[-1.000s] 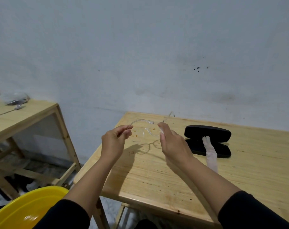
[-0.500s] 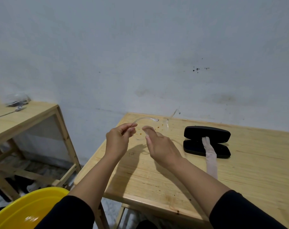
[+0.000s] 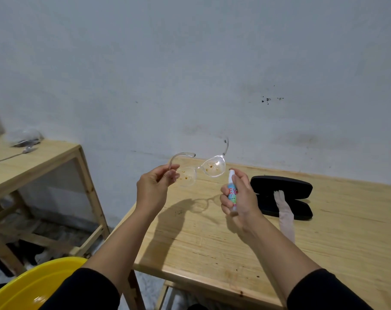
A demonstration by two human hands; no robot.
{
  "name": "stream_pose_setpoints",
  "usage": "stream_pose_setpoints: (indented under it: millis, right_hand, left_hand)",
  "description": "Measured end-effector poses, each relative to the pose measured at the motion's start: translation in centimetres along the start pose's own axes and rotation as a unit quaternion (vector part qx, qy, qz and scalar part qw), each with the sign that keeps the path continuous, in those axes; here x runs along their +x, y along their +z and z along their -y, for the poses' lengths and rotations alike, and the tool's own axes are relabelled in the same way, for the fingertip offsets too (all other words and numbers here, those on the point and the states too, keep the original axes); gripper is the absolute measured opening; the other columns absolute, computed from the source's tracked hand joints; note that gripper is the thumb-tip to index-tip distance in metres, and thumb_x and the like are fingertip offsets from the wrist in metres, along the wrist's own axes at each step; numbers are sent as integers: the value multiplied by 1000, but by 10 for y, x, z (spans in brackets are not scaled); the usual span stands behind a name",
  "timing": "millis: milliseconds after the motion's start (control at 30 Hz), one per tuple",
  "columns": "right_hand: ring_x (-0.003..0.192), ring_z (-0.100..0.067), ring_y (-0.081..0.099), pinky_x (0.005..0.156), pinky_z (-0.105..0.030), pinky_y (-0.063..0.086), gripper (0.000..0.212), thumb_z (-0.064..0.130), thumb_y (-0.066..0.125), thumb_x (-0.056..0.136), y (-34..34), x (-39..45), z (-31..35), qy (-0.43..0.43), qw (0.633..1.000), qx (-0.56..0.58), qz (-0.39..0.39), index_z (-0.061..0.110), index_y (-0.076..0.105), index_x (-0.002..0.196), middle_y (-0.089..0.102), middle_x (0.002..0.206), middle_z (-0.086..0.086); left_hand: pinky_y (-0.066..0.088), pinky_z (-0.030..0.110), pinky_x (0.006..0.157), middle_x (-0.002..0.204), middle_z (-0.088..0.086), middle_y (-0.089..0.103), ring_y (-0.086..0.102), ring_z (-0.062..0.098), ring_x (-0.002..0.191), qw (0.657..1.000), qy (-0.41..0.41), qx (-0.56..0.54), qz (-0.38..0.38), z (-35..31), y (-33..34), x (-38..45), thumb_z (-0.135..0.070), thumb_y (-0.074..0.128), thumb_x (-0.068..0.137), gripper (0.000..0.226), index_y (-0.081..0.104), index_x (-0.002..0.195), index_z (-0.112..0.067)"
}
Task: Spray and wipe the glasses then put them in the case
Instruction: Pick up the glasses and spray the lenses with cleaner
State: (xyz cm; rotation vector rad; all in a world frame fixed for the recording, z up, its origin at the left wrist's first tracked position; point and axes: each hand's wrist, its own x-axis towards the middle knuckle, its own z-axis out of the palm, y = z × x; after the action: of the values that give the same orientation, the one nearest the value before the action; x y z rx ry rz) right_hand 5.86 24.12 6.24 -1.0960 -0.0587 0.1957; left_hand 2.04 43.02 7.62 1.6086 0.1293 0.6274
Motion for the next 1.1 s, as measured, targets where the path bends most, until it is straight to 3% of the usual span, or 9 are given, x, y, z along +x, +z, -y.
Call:
stream_pose_setpoints:
  millis: [200,367,500,667,867,967,1100]
  right_hand:
    - [30,-9,29,32,-13,26,7,27,40,99,11,-2,-7,29,997,60,32,27,47,101,43,52,-1]
    - [32,-8,30,29,-14,25,15,24,37,99,12,0,-2,23,991,129,29,29,49,105,44,53,1]
    - [30,-8,30,29,-13,26,11,25,38,100,9,-1,0,27,992,116,48,27,49,98,42,53,0]
    - [29,-8,30,30,-12,23,8,25,39,99,18,-5,-10,72,992,70,82,29,46,99,43,55,-1]
    - [30,-9,29,32,-12,22,13,26,41,98,30,-10,-23,87,988,44,116,27,48,109,44,55,-2]
    - [31,-10,33,33,-14,27,14,25,40,98,27,-5,-25,59,994,-24,89,28,46,110,46,60,-3]
    - [45,-16,43,37,-20,32,21,23,41,96,13,-2,-26,-11,965,-263,16,37,50,107,47,75,-3]
  left_hand:
    - [54,23,84,76,-8,72,70,8,80,1000,2,-19,0,-3,5,1,-10,58,90,21,71,89,-26]
    - [54,18,80,79,-2,72,69,9,80,1000,5,-18,0,-5,3,2,-9,57,90,21,70,89,-26]
    - [54,17,79,79,-2,71,69,6,77,1000,5,-18,1,-6,2,4,-9,57,90,18,71,95,-18]
    - [53,24,83,80,-2,72,69,10,80,1000,1,-21,3,-6,10,2,-11,58,89,18,71,91,-23]
    - [54,16,76,91,2,71,69,8,77,999,-2,-31,18,-11,18,-3,-8,57,90,16,70,93,-17]
    - [53,14,75,90,2,72,69,9,79,1000,-2,-17,10,-12,14,-2,-8,57,89,16,70,97,-13]
    - [53,22,84,83,-1,72,70,10,82,1000,-5,6,-3,-11,6,2,-12,57,90,17,71,97,-19]
